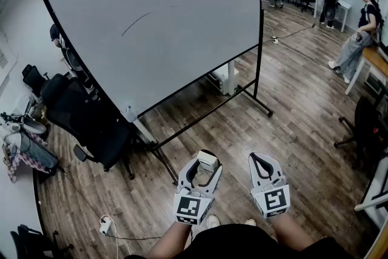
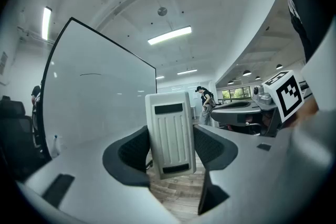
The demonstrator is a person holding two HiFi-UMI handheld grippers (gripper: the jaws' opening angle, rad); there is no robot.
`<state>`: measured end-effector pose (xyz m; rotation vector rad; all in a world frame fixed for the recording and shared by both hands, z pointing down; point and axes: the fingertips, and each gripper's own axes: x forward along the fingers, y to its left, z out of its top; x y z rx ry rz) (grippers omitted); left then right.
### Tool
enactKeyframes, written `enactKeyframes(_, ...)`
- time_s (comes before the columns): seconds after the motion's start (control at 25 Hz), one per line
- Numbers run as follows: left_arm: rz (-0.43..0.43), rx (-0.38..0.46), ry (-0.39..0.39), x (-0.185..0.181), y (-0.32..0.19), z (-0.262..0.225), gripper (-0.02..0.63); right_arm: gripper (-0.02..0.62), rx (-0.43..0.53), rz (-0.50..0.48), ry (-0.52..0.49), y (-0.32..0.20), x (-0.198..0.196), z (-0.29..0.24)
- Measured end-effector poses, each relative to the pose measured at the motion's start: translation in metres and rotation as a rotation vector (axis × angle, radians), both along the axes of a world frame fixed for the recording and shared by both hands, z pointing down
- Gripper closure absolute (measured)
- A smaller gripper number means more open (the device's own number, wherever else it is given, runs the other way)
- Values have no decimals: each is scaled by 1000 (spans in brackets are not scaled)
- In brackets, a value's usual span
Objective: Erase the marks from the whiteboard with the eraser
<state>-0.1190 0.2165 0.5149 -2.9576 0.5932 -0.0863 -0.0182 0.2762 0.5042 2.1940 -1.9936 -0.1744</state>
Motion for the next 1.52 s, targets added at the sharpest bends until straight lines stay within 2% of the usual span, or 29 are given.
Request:
enactKeyframes(0.2,4,22,29,-14,-2,-9,330,577,-11,16,-25,-3,-3,-1)
enactKeyframes(0.64,29,-22,57,-34,-26,-5,328,577,-1,63,-13,-25,-17,0)
enactKeyframes(0.92,112,-27,51,-29,-38,0,328,577,7,141,-27,-27,-18,6)
enactKeyframes(1.12,173,-47,46,-12,-46,4,327,577,20,201,-28,-26,-3,-3)
enactKeyframes(1.32,241,-49,35,23,-58,10,327,577,30,265,-39,-35,30,-4)
enactKeyframes(1.52,266,-77,64,54,-84,10,327,577,39,266,-18,-63,63,-9)
